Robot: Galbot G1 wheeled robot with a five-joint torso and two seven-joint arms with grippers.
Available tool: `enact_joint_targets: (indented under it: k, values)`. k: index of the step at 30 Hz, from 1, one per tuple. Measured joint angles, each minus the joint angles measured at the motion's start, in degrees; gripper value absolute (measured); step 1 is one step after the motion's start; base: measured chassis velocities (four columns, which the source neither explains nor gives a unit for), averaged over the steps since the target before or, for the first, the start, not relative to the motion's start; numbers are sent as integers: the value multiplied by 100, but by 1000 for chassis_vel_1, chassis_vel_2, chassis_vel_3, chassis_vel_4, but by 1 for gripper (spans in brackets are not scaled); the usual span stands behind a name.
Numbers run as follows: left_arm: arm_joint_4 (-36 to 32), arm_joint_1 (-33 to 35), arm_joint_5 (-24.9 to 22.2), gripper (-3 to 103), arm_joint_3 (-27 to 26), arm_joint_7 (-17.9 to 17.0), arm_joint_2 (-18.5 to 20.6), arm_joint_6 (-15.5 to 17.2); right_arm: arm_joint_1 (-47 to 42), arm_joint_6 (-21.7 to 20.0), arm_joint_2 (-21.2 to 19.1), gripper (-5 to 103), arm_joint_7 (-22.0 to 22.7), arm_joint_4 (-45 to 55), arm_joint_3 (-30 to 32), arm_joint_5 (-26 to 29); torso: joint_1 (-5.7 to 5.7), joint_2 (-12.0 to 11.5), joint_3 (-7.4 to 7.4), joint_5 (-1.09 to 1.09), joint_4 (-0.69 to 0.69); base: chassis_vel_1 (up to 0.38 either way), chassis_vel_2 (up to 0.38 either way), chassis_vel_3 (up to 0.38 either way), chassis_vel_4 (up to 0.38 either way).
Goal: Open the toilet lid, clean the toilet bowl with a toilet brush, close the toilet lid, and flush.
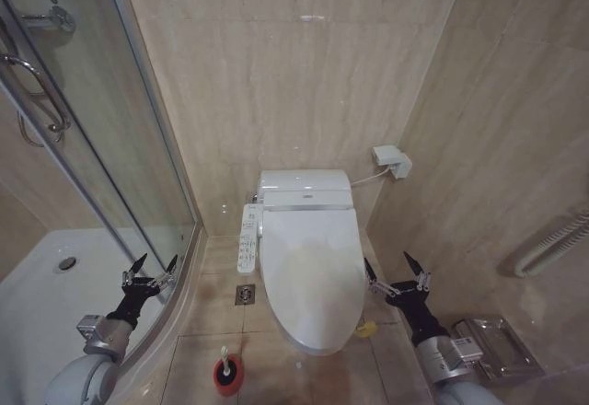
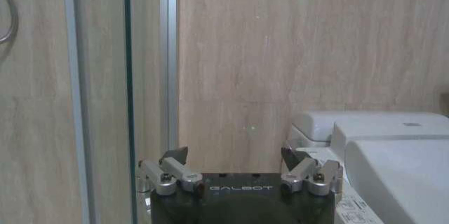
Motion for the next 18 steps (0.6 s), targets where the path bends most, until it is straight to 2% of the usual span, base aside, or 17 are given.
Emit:
enact_joint_targets:
  k: [10, 18]
  values:
    - [100, -61, 3, 90, 44, -11, -21, -43, 0, 0, 0, 100, 0, 0, 0, 0, 1, 0, 1, -1, 2, -73, 75, 70, -74]
    - [288, -244, -39, 90, 208, -101, 94, -23, -1, 0, 0, 100, 0, 0, 0, 0, -1, 0, 0, -1, 0, -6, 4, 7, -6]
